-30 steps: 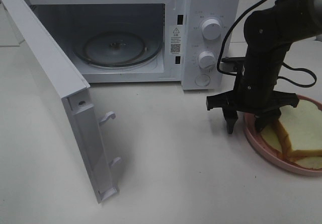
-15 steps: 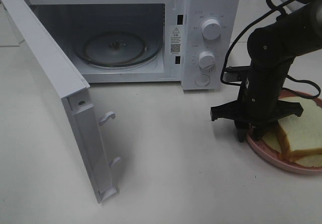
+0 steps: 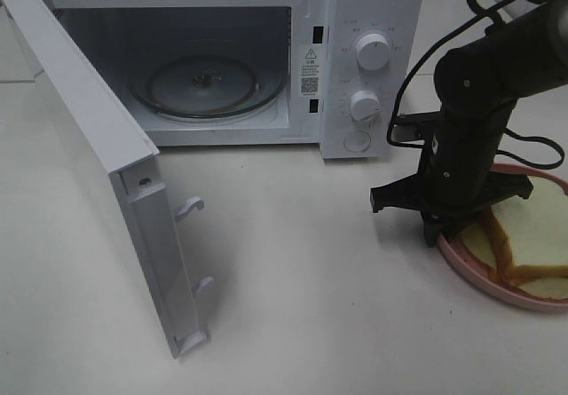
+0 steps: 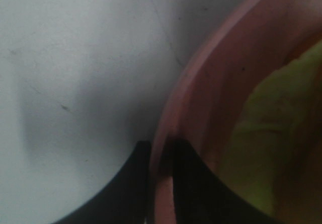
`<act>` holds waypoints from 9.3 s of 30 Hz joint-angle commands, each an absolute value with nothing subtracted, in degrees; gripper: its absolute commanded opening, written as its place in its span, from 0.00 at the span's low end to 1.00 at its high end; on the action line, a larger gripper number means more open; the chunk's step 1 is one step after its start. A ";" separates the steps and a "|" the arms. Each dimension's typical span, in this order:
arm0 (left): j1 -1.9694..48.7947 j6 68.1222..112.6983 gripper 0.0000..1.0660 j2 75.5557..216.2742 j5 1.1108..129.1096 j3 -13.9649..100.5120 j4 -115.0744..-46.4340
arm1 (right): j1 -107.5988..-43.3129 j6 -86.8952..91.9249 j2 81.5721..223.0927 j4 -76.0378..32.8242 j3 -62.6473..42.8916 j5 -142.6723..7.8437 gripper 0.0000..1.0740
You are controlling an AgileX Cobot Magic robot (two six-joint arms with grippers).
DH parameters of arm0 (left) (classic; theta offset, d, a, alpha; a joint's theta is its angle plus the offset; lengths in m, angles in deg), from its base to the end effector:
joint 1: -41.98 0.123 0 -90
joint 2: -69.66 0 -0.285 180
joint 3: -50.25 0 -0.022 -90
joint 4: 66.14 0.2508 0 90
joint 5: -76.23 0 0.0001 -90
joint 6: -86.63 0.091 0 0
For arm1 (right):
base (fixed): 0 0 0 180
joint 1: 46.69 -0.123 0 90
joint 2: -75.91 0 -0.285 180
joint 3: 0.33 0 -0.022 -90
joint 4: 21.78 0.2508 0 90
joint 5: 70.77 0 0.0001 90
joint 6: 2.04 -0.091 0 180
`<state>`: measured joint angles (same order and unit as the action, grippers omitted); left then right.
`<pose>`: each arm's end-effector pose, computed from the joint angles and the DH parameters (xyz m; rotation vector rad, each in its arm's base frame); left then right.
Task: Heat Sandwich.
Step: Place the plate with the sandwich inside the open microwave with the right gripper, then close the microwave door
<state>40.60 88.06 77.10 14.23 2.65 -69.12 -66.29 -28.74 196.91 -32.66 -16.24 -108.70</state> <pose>-0.0088 -0.0040 0.2803 0.0539 2.0415 -0.0616 0.3267 0.1051 0.1092 -0.0313 3.0082 -0.1177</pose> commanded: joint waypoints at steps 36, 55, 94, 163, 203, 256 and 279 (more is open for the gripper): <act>40.37 87.89 0.63 75.84 14.98 2.48 -69.18 | -66.23 -15.05 178.52 -34.44 -16.81 -126.29 0.00; 40.37 87.89 0.63 75.84 14.98 2.48 -69.18 | -75.51 -6.17 171.35 -34.73 -18.13 -132.07 0.00; 40.37 87.89 0.63 75.84 14.98 2.48 -69.18 | -86.80 68.61 154.34 -29.28 -34.80 -114.43 0.00; 40.37 87.89 0.63 75.78 14.98 2.48 -69.12 | -89.38 81.04 209.91 -26.65 27.14 -115.00 0.00; 40.37 87.89 0.63 75.78 14.98 2.48 -69.12 | -82.73 77.03 219.83 -26.48 39.45 -106.46 0.03; 40.37 87.89 0.63 75.78 14.98 2.48 -69.12 | -86.23 45.97 195.59 -19.49 17.85 -130.87 0.39; 40.37 87.89 0.63 75.78 14.98 2.48 -69.12 | -75.97 -3.64 185.28 -19.83 11.49 -141.87 0.39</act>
